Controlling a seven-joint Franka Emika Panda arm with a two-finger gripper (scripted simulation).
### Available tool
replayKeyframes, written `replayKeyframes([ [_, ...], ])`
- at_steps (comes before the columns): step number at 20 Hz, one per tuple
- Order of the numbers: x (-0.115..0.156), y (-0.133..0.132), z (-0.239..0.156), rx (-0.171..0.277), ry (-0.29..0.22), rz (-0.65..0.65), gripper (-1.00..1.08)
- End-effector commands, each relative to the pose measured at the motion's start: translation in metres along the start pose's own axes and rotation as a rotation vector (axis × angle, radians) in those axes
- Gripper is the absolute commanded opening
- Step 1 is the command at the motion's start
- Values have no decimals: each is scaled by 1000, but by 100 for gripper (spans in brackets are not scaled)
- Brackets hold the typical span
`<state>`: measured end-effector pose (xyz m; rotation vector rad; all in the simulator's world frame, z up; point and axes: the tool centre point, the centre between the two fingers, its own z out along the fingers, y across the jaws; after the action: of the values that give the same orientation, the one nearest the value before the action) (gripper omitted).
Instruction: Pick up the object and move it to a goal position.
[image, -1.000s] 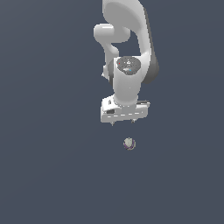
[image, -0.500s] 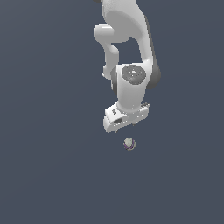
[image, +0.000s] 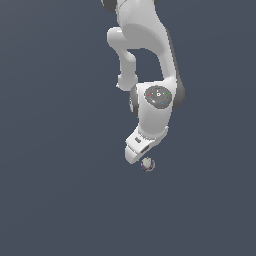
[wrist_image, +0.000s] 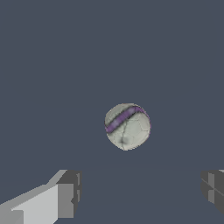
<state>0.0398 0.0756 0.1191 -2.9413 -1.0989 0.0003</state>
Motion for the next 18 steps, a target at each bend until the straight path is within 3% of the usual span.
replayKeyframes([
  [1,5,0,6,-1,-1,-79,100],
  [10,20,1,23,-2,-2,-318,100],
  [18,27,1,31,-2,-1,-428,100],
])
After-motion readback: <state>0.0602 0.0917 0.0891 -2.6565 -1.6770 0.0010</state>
